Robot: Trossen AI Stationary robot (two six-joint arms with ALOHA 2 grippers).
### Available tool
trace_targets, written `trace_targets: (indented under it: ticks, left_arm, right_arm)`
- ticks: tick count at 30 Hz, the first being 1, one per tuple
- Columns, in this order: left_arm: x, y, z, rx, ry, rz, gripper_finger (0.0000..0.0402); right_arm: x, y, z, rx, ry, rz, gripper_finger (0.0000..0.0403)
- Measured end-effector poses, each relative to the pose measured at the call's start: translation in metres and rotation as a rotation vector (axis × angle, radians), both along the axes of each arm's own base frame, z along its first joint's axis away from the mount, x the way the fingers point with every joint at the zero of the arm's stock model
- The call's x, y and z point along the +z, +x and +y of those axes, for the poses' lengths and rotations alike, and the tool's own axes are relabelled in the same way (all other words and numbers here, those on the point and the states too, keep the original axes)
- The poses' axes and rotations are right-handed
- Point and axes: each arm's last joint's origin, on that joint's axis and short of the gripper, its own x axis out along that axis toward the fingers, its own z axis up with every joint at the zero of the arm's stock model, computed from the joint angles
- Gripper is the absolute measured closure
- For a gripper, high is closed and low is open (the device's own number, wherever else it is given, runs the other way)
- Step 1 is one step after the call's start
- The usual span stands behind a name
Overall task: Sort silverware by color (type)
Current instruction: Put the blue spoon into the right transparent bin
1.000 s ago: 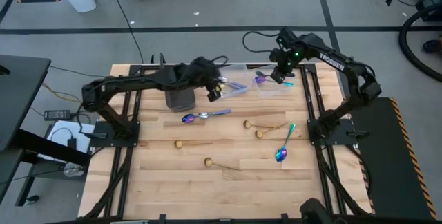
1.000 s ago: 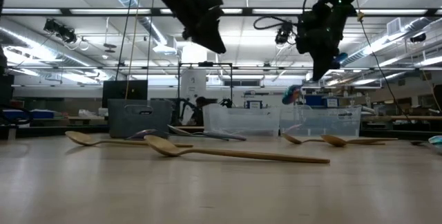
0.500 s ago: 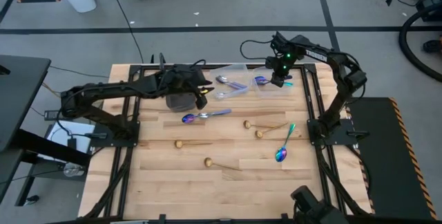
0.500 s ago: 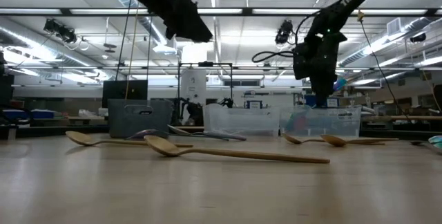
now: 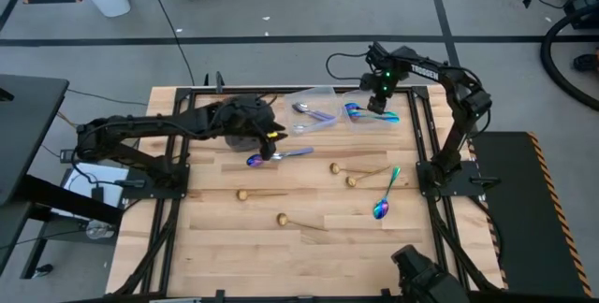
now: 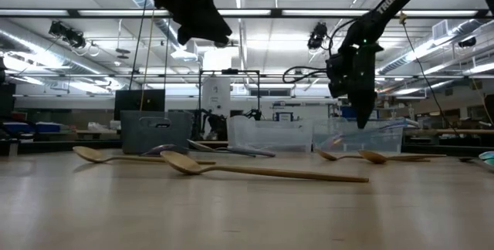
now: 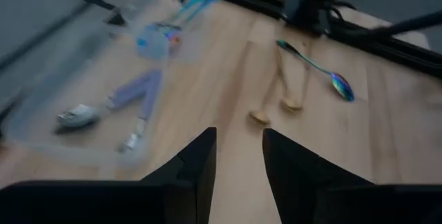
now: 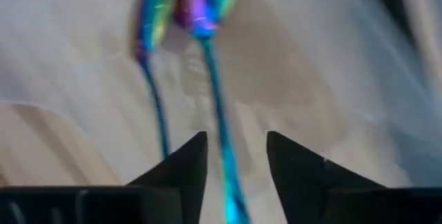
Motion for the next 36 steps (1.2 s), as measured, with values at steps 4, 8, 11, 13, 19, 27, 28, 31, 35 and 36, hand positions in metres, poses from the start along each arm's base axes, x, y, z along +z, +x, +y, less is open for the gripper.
trace_targets:
  ticks: [4, 8, 11, 13, 19, 27, 28, 31, 35, 36]
  left_arm:
    - [-0.002, 0.002, -0.009, -0.031, -0.007, 0.008, 0.0276]
    - [-0.001, 0.003, -0.013, -0.035, -0.024, 0.003, 0.0276]
    - [-0.001, 0.003, -0.012, -0.019, -0.021, 0.003, 0.0276]
    - [-0.001, 0.003, -0.012, -0.002, -0.031, 0.000, 0.0276]
    - [-0.001, 0.003, -0.012, 0.003, -0.036, -0.002, 0.0276]
    - [-0.001, 0.003, -0.012, 0.003, -0.030, -0.002, 0.0276]
    - [-0.001, 0.003, -0.012, 0.003, -0.030, -0.002, 0.0276]
    - [-0.001, 0.003, -0.012, 0.003, -0.030, -0.002, 0.0276]
    - [-0.001, 0.003, -0.012, 0.003, -0.028, -0.001, 0.0276]
    - [-0.001, 0.003, -0.012, 0.003, -0.028, -0.001, 0.0276]
  right_arm:
    - [0.019, 0.001, 0.003, -0.067, -0.022, 0.012, 0.0223]
    - [0.031, 0.008, 0.016, -0.070, 0.001, -0.006, 0.0222]
    - [0.026, 0.016, 0.021, -0.016, -0.004, 0.022, 0.0226]
    - [0.020, 0.020, 0.025, 0.026, -0.013, 0.025, 0.0228]
    - [0.003, 0.029, 0.035, 0.078, -0.066, 0.081, 0.0229]
    - [-0.024, 0.026, 0.047, 0.104, -0.077, 0.139, 0.0236]
    - [-0.027, 0.025, 0.049, 0.106, -0.071, 0.144, 0.0240]
    - [-0.032, 0.024, 0.050, 0.107, -0.076, 0.140, 0.0260]
    - [-0.035, 0.024, 0.050, 0.126, -0.083, 0.139, 0.0309]
    - [-0.034, 0.024, 0.050, 0.127, -0.082, 0.139, 0.0324]
